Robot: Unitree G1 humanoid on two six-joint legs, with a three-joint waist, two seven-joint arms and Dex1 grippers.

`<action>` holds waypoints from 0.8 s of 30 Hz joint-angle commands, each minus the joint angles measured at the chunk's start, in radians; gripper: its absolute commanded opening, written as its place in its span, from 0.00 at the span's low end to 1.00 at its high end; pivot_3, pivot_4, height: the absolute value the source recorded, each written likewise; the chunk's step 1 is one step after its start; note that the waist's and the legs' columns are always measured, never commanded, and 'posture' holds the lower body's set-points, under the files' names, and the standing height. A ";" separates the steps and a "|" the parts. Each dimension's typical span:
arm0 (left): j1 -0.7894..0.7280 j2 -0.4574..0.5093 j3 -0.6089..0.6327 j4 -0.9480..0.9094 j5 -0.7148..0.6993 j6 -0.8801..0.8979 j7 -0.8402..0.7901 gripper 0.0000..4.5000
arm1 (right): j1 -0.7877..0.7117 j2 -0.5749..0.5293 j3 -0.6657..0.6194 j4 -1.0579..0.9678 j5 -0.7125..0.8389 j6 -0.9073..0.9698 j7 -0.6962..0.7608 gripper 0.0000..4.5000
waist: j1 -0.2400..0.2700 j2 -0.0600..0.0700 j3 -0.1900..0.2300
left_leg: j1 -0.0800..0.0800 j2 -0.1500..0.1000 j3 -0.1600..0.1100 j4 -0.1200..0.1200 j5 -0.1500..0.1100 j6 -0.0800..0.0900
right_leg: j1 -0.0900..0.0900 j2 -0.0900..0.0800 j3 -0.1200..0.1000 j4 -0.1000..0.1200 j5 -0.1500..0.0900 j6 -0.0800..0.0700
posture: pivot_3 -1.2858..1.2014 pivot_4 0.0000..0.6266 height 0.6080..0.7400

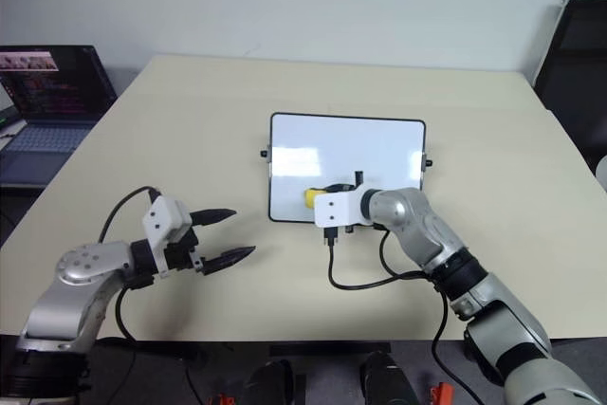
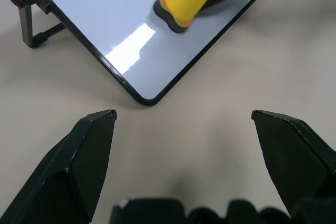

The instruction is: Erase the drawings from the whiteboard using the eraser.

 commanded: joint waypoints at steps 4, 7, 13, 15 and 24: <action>-0.007 -0.015 0.029 -0.031 -0.019 0.005 0.033 1.00 | 0.035 0.013 -0.094 -0.082 0.052 0.067 -0.015 0.25 | 0.002 0.000 0.000 | 0.000 0.000 0.000 0.000 0.000 0.000 | 0.000 0.000 0.000 0.000 0.000 0.000 | 0.52 0.24 1.00; -0.014 -0.025 0.037 -0.027 -0.025 0.008 0.048 1.00 | 0.054 0.019 -0.122 -0.121 0.072 0.095 -0.025 0.25 | 0.001 0.000 0.000 | 0.000 0.000 0.000 0.000 0.000 0.000 | 0.000 0.000 0.000 0.000 0.000 0.000 | 0.52 0.24 1.00; -0.031 -0.034 0.042 -0.024 -0.038 0.013 0.052 1.00 | 0.122 0.084 -0.222 -0.244 0.160 0.235 -0.056 0.25 | 0.001 0.000 0.000 | -0.001 0.000 0.000 -0.001 0.000 0.000 | -0.001 0.000 0.000 0.000 0.000 0.000 | 0.52 0.24 1.00; -0.035 -0.032 0.036 -0.039 -0.049 0.018 0.045 1.00 | 0.156 0.110 -0.264 -0.309 0.198 0.306 -0.070 0.25 | 0.001 0.000 0.000 | -0.001 0.000 0.000 -0.001 0.000 0.000 | -0.001 0.000 0.000 0.000 0.000 0.000 | 0.52 0.24 1.00; -0.282 -0.068 -0.108 -0.089 -0.074 0.097 -0.027 1.00 | 0.427 0.229 -0.566 -0.788 0.314 0.802 -0.218 0.25 | 0.028 0.000 0.000 | -0.002 0.000 -0.001 0.000 0.000 0.000 | -0.001 0.000 -0.001 -0.001 0.000 0.000 | 0.52 0.24 1.00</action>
